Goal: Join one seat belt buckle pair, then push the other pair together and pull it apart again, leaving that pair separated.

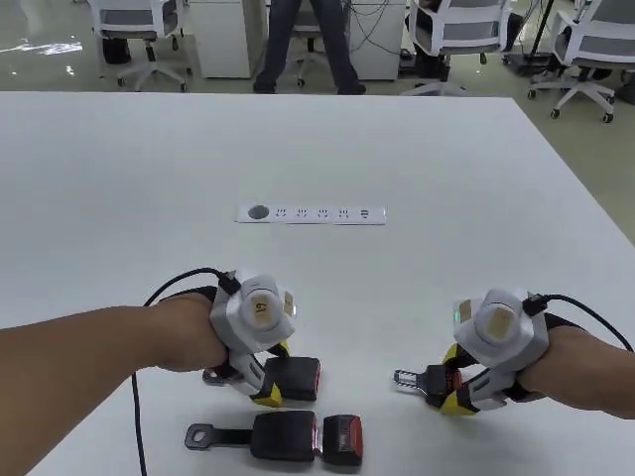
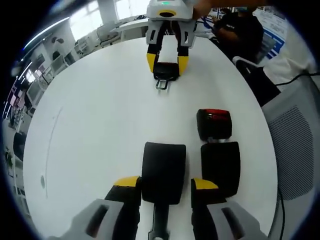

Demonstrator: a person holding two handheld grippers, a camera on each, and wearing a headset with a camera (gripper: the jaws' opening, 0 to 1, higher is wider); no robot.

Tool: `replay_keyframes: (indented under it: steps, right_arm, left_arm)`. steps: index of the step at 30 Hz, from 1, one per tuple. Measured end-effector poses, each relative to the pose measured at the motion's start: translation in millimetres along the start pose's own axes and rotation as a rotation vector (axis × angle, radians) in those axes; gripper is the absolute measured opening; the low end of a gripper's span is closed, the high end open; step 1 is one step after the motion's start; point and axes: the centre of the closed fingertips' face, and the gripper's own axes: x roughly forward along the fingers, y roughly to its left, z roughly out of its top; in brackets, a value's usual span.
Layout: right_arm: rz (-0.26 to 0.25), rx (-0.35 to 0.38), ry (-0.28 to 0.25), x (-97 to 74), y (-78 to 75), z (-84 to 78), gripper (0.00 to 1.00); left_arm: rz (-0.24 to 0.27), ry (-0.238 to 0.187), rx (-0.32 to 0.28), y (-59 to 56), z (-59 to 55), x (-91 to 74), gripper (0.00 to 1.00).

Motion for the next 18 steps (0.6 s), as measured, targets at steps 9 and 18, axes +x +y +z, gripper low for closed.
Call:
replay_keyframes:
  steps: [9,18]
  right_arm:
    - [0.044,-0.014,0.008,5.0,-2.8,-1.3,0.33]
    - [0.06,-0.043,0.021,5.3,0.9,-0.5,0.33]
  left_arm:
    - [0.013,0.018,-0.034,1.2,-4.4,1.7,0.38]
    - [0.003,0.007,-0.05,1.2,-6.5,3.3,0.33]
